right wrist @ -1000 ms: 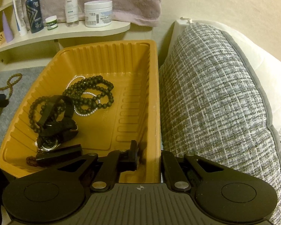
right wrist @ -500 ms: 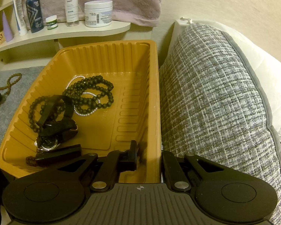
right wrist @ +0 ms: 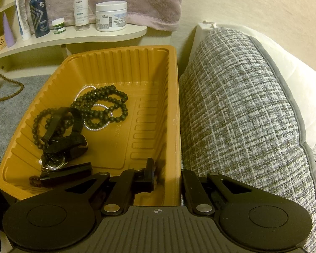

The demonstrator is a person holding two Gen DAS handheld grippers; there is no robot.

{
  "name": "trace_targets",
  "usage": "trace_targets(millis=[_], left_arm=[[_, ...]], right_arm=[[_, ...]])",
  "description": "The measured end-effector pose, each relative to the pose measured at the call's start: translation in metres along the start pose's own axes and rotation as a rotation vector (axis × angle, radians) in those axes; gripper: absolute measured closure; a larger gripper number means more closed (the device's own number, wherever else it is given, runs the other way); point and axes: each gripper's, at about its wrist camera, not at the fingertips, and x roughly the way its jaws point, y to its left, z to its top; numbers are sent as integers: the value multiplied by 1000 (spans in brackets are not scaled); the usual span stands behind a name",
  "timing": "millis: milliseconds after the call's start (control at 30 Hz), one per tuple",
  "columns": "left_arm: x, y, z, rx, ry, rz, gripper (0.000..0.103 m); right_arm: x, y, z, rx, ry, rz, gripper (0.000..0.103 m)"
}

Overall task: Organize jewelry
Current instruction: 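Lift the brown wooden bead necklace high with the left gripper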

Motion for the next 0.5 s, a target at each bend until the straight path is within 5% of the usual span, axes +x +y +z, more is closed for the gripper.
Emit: trace_targets(millis=[500], left_arm=[[-46, -1, 73, 111, -130, -68, 97]], right_arm=[[-2, 0, 2, -1, -3, -1, 96]])
